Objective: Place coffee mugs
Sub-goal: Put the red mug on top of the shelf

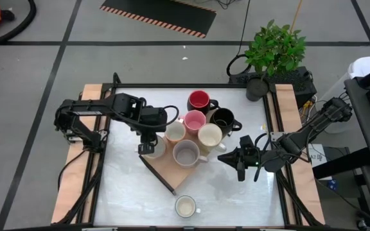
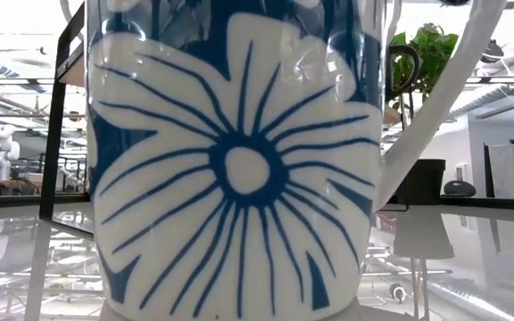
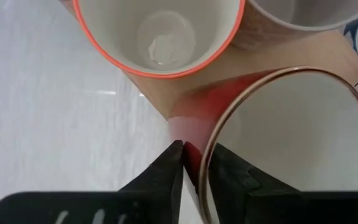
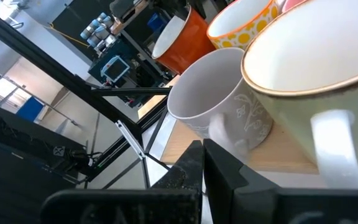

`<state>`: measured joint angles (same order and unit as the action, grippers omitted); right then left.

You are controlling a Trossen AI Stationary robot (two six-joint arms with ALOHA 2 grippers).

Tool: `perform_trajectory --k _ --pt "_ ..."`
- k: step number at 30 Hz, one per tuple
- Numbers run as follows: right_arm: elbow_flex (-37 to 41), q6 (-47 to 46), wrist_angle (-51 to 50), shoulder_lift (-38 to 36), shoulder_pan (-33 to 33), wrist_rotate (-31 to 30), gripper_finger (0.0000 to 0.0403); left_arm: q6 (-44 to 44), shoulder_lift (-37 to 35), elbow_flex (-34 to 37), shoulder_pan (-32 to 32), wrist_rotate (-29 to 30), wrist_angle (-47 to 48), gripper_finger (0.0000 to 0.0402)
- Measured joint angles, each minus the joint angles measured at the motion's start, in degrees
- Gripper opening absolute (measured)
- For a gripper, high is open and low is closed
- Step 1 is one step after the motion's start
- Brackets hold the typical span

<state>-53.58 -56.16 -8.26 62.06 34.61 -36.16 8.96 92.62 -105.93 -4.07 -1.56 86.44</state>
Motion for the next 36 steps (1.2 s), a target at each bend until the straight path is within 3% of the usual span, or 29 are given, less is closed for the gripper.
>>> perform_trajectory --k 4,11,15,36 --pt "0.0 0.3 -0.2 0.0 0.0 0.0 0.0000 0.8 0.0 0.0 0.0 0.0 -0.2 0.0113" --pt "0.0 1.1 -0.1 0.0 0.0 0.0 0.0000 3.1 0.0 0.0 0.0 2.8 -0.2 0.0219" --pt "0.0 1.0 -0.1 0.0 0.0 0.0 0.0000 4.6 0.0 0.0 0.0 2.5 -0.2 0.0253" --pt "0.0 1.0 -0.1 0.0 0.0 0.2 0.0000 12.9 -4.2 -0.1 2.4 -3.5 -3.9 0.0264"
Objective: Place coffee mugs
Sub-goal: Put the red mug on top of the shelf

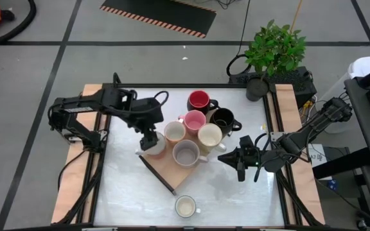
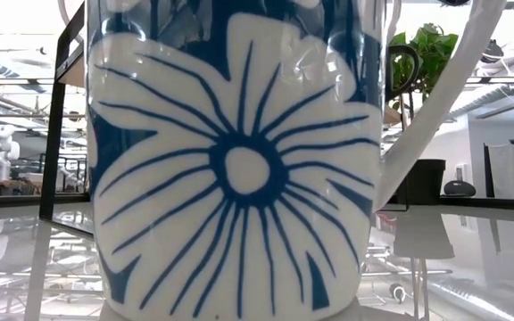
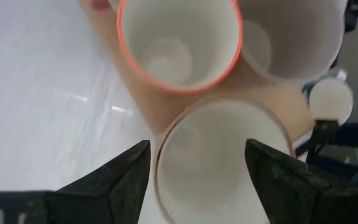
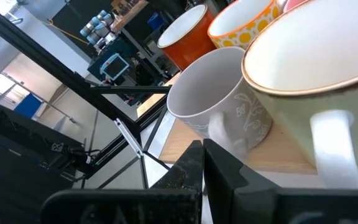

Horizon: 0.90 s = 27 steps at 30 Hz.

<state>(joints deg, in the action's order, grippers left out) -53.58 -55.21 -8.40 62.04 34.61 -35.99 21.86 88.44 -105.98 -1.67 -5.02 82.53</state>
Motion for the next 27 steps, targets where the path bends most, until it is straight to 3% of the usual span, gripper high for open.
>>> perform_trajectory --k 11,22,27 --pt "0.0 -1.1 0.0 0.0 0.0 0.0 0.0000 2.5 0.4 0.0 4.7 0.8 -6.2 0.0264" --pt "0.0 -1.8 0.0 0.0 0.0 -0.1 0.0000 -2.4 5.6 0.0 3.4 13.1 -10.3 0.0264" --pt "0.0 -1.8 0.0 0.0 0.0 -0.9 0.0000 -4.7 7.7 0.0 3.2 13.5 -10.7 0.0264"
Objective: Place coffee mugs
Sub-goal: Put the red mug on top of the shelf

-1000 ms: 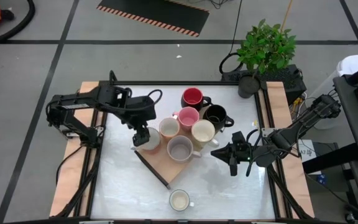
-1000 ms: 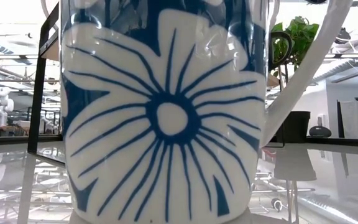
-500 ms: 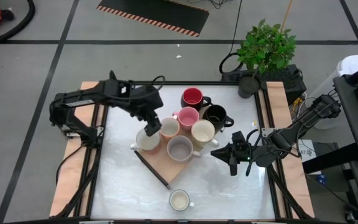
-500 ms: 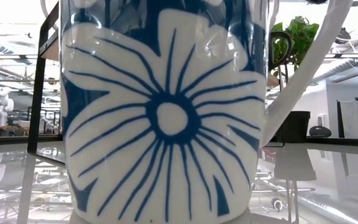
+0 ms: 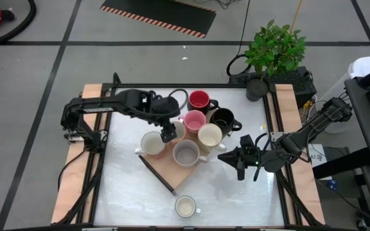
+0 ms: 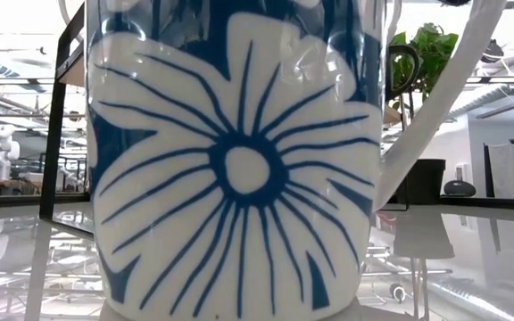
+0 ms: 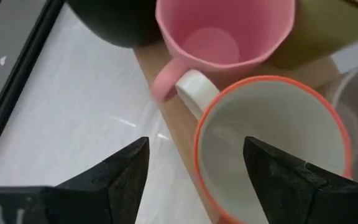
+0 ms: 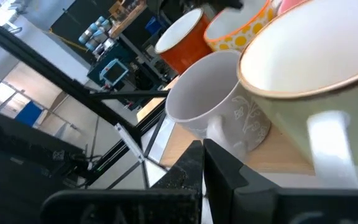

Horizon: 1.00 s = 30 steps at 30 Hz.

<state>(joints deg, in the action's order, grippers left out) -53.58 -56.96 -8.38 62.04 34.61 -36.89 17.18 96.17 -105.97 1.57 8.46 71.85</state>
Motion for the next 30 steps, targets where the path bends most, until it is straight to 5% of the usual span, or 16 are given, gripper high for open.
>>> perform_trajectory --k 7,21,30 --pt "0.0 0.3 -0.2 0.0 0.0 -0.8 0.0000 1.0 0.8 0.0 -0.2 5.8 1.6 0.0222" --pt "0.0 0.7 -2.8 0.0 0.0 -0.7 0.0000 -0.4 0.8 0.0 0.0 6.0 1.7 0.0098" --pt "0.0 0.7 -2.9 0.0 0.0 -0.6 0.0000 2.0 0.8 0.0 0.0 4.3 2.7 0.0085"
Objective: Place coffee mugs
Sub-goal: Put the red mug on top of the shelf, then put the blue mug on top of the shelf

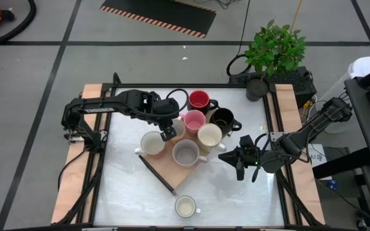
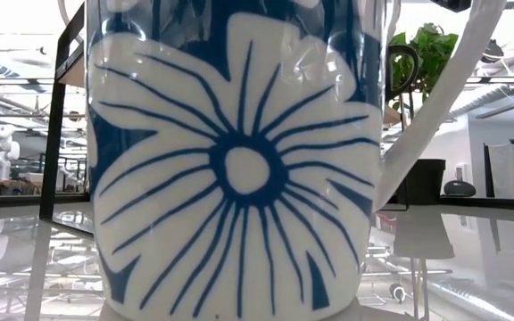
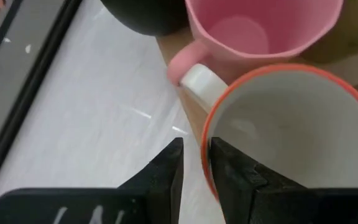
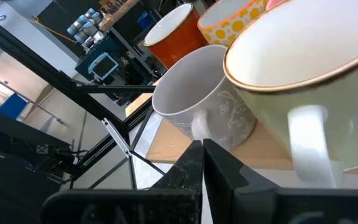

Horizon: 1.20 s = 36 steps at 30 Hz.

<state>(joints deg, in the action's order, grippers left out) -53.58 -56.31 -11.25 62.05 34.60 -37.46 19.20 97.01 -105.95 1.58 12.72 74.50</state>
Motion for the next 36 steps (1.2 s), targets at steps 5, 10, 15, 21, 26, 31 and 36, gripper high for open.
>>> perform_trajectory --k 5,10,15,21,26,31,36 --pt "0.0 0.0 0.1 0.0 0.0 0.2 0.0000 3.4 -0.2 0.0 0.0 -0.6 0.8 0.0085" --pt "0.0 -0.9 0.3 0.0 0.0 2.8 0.0000 5.5 -0.4 0.0 0.0 -0.6 2.6 0.0085" --pt "0.0 -1.4 0.7 0.0 1.5 6.9 0.0000 5.6 -0.8 0.0 0.0 -0.6 5.8 0.0089" --pt "0.0 -1.5 0.7 0.0 4.2 7.6 0.0000 7.1 -2.6 0.0 0.0 -0.6 4.9 0.0137" --pt "0.0 -1.5 0.7 0.0 4.9 7.2 0.0000 8.5 -3.4 0.0 -0.1 -0.6 4.7 0.0194" --pt "0.0 -1.5 0.7 0.2 4.9 7.2 0.0000 8.6 -3.4 0.0 -0.4 -0.7 5.0 0.0228" --pt "0.0 -1.4 1.8 1.1 4.9 7.5 0.0000 10.6 -4.2 0.1 -1.5 -0.7 6.0 0.0232"
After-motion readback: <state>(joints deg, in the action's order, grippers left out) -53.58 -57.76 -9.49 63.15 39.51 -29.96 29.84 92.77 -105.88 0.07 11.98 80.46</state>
